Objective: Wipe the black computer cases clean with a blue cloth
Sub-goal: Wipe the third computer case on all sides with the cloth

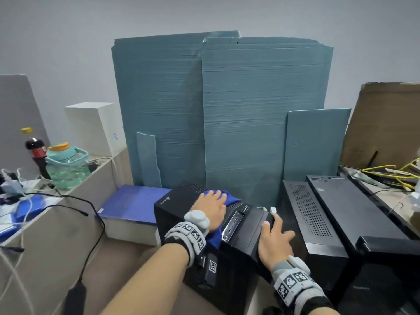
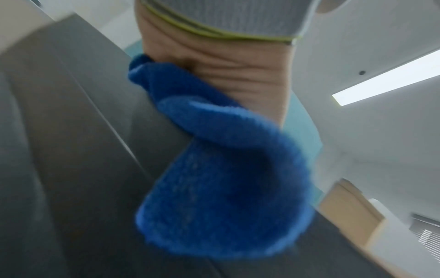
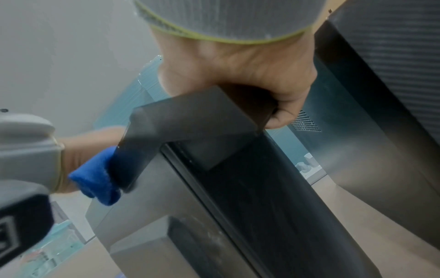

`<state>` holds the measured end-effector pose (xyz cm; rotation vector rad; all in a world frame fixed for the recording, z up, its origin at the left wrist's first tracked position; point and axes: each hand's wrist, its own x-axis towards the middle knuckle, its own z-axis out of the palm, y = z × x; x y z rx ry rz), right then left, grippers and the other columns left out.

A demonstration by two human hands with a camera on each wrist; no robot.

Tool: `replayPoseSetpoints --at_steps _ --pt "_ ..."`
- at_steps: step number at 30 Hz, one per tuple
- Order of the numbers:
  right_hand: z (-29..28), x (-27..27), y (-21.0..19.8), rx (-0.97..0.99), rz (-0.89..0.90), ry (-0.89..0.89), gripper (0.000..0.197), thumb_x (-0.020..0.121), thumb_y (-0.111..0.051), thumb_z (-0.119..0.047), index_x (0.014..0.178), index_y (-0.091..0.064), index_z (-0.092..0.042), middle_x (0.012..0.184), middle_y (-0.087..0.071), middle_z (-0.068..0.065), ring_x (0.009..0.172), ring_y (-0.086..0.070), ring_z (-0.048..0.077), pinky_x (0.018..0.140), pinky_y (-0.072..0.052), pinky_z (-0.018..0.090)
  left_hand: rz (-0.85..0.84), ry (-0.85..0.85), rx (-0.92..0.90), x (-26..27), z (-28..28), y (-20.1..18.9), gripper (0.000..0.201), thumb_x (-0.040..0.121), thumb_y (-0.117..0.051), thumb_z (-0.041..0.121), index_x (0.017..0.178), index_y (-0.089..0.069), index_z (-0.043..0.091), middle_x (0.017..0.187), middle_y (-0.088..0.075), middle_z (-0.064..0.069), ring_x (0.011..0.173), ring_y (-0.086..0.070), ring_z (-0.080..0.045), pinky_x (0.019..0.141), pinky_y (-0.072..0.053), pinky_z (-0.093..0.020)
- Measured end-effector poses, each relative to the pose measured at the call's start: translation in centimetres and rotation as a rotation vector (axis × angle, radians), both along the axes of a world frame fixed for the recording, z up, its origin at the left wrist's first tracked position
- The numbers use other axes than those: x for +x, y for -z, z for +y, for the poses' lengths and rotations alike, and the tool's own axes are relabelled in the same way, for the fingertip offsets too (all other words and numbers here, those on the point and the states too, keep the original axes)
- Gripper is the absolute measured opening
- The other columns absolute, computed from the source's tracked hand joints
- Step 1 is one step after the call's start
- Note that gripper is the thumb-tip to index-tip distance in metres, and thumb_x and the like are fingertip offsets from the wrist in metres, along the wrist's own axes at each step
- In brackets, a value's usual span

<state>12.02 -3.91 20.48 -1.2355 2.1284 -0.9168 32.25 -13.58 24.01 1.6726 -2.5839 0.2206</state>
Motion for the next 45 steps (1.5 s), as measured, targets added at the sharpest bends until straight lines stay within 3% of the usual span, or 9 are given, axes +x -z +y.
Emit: replayPoseSetpoints --at_steps 5,10,17,21,28,33,37,40,45 --pt "-0.2 -0.1 -0.3 -0.006 -0.013 0.036 0.050 0.103 -0.026 -0.045 0.153 -0.023 -0.043 0.125 -0.041 0.026 0.074 -0.047 0.034 0.085 -0.037 0.045 0.027 0.225 0.028 -5.5 3.6 0.2 0.050 0.106 -0.028 0.027 0.153 -0.031 0.011 0.160 -0.032 -0.010 0.145 -0.029 -0.031 0.118 -0.023 -0.048" --pt "-0.1 -0.1 -0.4 0.015 -0.021 0.063 0.050 0.105 -0.026 -0.042 0.154 -0.024 -0.035 0.129 -0.043 0.033 0.079 -0.043 0.034 0.087 -0.035 0.045 0.105 0.268 0.065 -4.5 4.0 0.2 0.048 0.106 -0.033 0.022 0.153 -0.035 0.013 0.161 -0.032 -0.006 0.146 -0.025 -0.028 0.120 -0.020 -0.044" --pt "0.1 -0.2 -0.5 0.008 -0.050 0.046 0.047 0.105 -0.024 -0.037 0.151 -0.024 -0.033 0.115 -0.044 0.028 0.078 -0.043 0.033 0.081 -0.031 0.043 0.123 0.037 0.107 3.8 -0.7 -1.1 0.046 0.106 -0.030 0.021 0.152 -0.036 0.015 0.158 -0.034 -0.006 0.145 -0.025 -0.027 0.116 -0.029 -0.050" --pt "0.0 -0.1 -0.6 0.014 -0.033 0.044 0.047 0.105 -0.022 -0.041 0.151 -0.023 -0.033 0.127 -0.043 0.030 0.069 -0.046 0.031 0.081 -0.033 0.043 0.133 -0.127 0.135 8.3 -3.1 -1.2 0.049 0.107 -0.028 0.024 0.156 -0.031 0.018 0.164 -0.026 -0.005 0.150 -0.018 -0.027 0.119 -0.023 -0.051" --pt "-0.1 0.0 -0.5 -0.023 -0.037 0.031 0.043 0.106 -0.020 -0.028 0.148 -0.028 -0.032 0.122 -0.045 0.016 0.080 -0.047 0.035 0.075 -0.034 0.043 0.219 -0.319 0.099 11.0 -6.4 -0.2 0.048 0.105 -0.031 0.023 0.153 -0.037 0.015 0.158 -0.036 -0.015 0.142 -0.036 -0.036 0.114 -0.032 -0.044" --pt "0.3 -0.2 -0.2 -0.062 -0.093 0.070 0.046 0.107 -0.020 -0.035 0.153 -0.025 -0.038 0.111 -0.041 0.011 0.071 -0.046 0.029 0.079 -0.033 0.041 0.081 -0.262 -0.006 7.9 -6.5 0.4 0.041 0.104 -0.027 0.023 0.138 -0.046 0.011 0.138 -0.051 -0.012 0.125 -0.049 -0.031 0.102 -0.038 -0.045" --pt "0.4 -0.3 -0.1 -0.094 -0.145 0.107 0.048 0.108 -0.018 -0.041 0.153 -0.029 -0.030 0.136 -0.045 0.017 0.091 -0.049 0.036 0.085 -0.031 0.041 0.079 -0.114 -0.034 3.4 -4.5 -0.1 0.034 0.102 -0.028 0.022 0.127 -0.050 0.013 0.128 -0.054 -0.009 0.119 -0.052 -0.028 0.099 -0.039 -0.045" --pt "0.2 -0.3 0.0 -0.093 -0.171 0.149 0.051 0.108 -0.014 -0.042 0.147 -0.039 -0.022 0.138 -0.048 0.018 0.110 -0.052 0.041 0.092 -0.034 0.044 0.117 0.029 -0.034 -1.1 -2.4 0.0 0.032 0.102 -0.028 0.022 0.121 -0.051 0.013 0.123 -0.055 -0.008 0.116 -0.053 -0.029 0.098 -0.041 -0.045" --pt "0.3 -0.5 -0.5 -0.092 -0.172 0.120 0.063 0.105 -0.005 -0.044 0.148 -0.036 -0.011 0.147 -0.040 0.024 0.125 -0.043 0.045 0.102 -0.032 0.049 0.179 0.233 0.027 -7.7 2.5 -0.1 0.065 0.090 -0.003 0.035 0.123 -0.053 0.010 0.127 -0.056 -0.012 0.117 -0.051 -0.032 0.099 -0.041 -0.048"
